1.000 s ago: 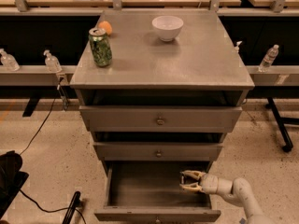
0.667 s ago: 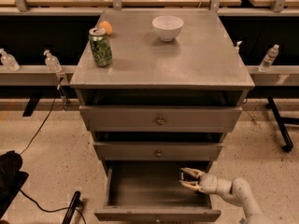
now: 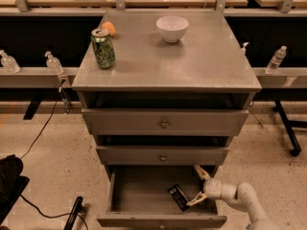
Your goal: Place rxbar chocolate into bottom drawer
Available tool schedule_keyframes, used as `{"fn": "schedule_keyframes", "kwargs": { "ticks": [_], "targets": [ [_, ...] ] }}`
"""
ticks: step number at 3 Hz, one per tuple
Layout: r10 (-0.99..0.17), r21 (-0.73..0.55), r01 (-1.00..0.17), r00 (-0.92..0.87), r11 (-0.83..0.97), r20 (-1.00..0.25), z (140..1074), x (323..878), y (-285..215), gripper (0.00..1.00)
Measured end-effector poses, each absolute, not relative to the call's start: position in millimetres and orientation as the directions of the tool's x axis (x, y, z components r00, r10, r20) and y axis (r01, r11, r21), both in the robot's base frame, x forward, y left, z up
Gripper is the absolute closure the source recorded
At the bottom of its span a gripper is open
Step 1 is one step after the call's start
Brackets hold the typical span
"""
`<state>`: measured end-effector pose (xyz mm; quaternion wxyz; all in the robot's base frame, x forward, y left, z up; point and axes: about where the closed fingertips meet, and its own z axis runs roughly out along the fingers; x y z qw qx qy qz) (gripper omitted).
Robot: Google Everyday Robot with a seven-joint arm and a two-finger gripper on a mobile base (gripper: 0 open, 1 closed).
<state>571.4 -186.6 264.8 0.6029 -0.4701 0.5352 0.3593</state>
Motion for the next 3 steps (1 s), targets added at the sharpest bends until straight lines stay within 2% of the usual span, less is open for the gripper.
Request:
{"fn": "schedule_keyframes", "kwargs": {
  "ticks": [1,3],
  "targets": [
    [-0.079,-0.186,-0.935,0.17,0.303,-0.982,265.2,571.8,-188.5,0.0],
    [-0.231,-0.262,-0.889,0.183,0.377,-0.956,283.6,576.2,-226.2,0.0]
  ]
}}
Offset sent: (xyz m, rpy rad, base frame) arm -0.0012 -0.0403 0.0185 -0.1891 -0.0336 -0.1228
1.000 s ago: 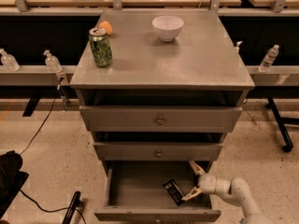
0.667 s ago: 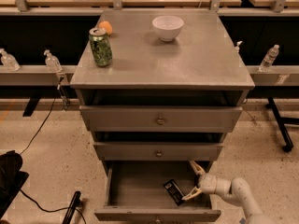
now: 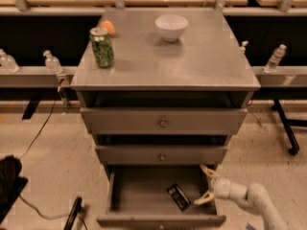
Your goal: Place rxbar chocolate into bottom drawer
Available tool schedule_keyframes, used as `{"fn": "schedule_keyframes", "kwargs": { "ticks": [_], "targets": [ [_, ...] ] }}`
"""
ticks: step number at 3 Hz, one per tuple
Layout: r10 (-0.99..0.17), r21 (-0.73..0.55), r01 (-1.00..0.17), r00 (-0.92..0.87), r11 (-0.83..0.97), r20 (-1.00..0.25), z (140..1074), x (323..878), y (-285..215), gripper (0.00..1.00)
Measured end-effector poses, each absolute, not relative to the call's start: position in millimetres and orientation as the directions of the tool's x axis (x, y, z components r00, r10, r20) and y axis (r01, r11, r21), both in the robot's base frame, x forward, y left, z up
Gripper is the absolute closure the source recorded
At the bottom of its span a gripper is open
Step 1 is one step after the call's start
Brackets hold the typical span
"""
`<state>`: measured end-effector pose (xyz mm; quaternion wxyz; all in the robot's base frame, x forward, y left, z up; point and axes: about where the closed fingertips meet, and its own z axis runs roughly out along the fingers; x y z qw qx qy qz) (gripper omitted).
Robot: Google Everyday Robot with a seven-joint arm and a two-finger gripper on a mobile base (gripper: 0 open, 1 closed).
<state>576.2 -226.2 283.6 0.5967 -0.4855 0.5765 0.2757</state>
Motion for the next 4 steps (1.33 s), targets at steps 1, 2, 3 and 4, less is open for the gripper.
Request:
{"fn": "schedule_keyframes", "kwargs": {
  "ticks": [1,2,3,4],
  "targets": [
    [-0.231,-0.261,-0.889,0.183,0.377,-0.956,278.8,576.2,-226.2,0.0],
    [-0.231,-0.261,-0.889,0.183,0.377,-0.956,277.3,576.2,-226.2,0.0],
    [-0.231,-0.261,-0.889,0.183,0.377,-0.956,277.1,576.2,-226.2,0.0],
    [-0.231,-0.261,-0.889,0.183,0.377,-0.956,276.9,576.2,-226.3,0.21]
  ]
}}
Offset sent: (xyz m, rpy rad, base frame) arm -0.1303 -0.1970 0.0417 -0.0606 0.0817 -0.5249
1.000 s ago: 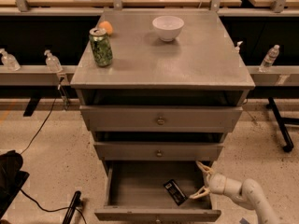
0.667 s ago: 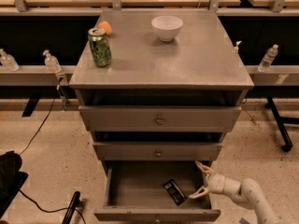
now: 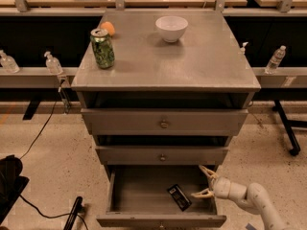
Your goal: Place rxbar chocolate into bottom drawer
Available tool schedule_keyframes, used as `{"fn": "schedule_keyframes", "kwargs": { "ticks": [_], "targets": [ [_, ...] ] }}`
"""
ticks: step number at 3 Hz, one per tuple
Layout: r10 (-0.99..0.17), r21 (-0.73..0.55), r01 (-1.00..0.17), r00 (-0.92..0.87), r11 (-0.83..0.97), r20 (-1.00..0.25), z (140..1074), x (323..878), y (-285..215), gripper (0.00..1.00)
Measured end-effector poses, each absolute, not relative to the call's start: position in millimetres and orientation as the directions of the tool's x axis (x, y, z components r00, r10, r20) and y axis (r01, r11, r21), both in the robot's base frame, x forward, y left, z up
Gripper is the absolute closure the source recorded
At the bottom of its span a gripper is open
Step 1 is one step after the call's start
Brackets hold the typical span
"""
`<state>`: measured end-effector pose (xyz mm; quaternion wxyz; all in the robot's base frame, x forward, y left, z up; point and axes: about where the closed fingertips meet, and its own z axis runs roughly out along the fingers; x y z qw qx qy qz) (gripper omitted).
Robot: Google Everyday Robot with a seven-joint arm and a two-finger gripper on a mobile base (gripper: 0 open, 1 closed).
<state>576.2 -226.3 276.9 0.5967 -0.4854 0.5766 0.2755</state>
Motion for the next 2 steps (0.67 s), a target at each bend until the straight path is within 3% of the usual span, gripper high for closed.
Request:
{"fn": "schedule_keyframes", "kwargs": {
  "ticks": [1,2],
  "targets": [
    [-0.231,-0.261,-0.889,0.183,0.377,-0.956,276.8,576.2,-226.1,0.07],
    [-0.228,-0.26,-0.89,0.183,0.375,-0.956,276.5,576.4,-223.8,0.0]
  ]
}}
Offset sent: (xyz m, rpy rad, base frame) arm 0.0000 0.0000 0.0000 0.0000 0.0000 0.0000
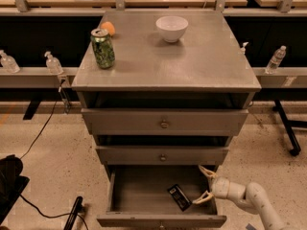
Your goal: Place rxbar chocolate into bottom drawer
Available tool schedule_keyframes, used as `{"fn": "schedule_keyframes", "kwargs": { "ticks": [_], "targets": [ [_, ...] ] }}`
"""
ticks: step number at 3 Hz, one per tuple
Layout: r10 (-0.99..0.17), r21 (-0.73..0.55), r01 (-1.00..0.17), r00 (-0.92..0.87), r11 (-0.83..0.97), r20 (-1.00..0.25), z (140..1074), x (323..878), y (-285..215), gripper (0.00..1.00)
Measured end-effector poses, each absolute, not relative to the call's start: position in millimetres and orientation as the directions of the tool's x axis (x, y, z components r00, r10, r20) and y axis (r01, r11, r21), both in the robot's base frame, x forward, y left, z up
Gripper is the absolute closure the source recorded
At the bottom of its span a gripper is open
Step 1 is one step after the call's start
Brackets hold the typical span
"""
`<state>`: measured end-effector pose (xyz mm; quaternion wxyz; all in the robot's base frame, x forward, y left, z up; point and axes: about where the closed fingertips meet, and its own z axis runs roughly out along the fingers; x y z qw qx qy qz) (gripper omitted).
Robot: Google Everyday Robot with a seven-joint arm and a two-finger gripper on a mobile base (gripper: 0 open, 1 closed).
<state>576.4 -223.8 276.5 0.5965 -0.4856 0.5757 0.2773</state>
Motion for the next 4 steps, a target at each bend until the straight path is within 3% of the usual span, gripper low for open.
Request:
{"fn": "schedule_keyframes", "kwargs": {
  "ticks": [3,4],
  "targets": [
    [-0.39,-0.218,-0.889,0.049,0.403,-0.92,249.8,545.1,-256.6,0.0],
    [-0.394,-0.213,-0.877,0.03,0.43,-0.918,259.9,528.5,-270.0,0.0]
  ]
}}
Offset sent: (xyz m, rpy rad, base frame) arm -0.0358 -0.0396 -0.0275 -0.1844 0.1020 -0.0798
